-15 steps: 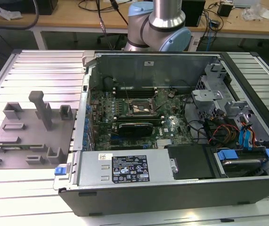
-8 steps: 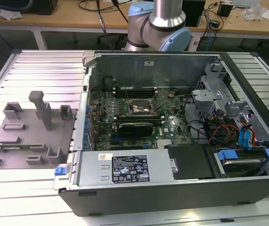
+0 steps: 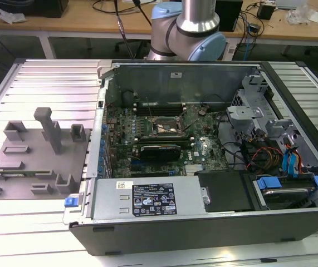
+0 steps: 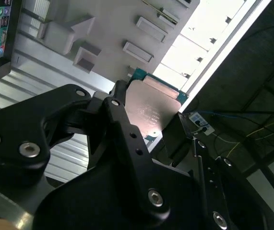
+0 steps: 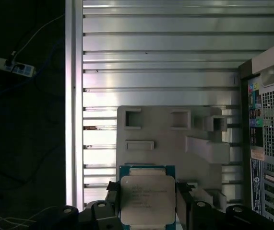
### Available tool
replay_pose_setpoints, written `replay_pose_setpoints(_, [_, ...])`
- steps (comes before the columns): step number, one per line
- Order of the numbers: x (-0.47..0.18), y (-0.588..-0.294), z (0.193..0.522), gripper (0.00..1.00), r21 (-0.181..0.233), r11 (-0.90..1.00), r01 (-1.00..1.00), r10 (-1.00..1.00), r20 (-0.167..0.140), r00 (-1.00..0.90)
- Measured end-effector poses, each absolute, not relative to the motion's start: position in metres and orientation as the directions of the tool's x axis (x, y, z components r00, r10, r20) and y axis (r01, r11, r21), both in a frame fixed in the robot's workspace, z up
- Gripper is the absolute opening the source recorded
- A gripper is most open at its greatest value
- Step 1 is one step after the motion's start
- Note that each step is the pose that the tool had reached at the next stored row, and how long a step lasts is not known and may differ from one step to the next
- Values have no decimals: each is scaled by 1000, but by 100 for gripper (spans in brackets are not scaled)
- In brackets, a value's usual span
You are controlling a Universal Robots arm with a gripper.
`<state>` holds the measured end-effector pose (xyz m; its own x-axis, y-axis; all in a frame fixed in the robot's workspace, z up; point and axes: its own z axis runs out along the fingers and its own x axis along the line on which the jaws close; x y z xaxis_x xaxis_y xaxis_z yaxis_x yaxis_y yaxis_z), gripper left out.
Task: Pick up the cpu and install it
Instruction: 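Pick up the cpu and move it towards the insertion slot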
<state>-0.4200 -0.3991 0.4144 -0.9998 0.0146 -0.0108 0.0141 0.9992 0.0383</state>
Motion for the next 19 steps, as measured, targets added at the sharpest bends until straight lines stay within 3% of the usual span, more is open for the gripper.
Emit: replay_pose_setpoints(19, [-387, -399, 415, 55, 38, 999, 14, 15, -11, -1000])
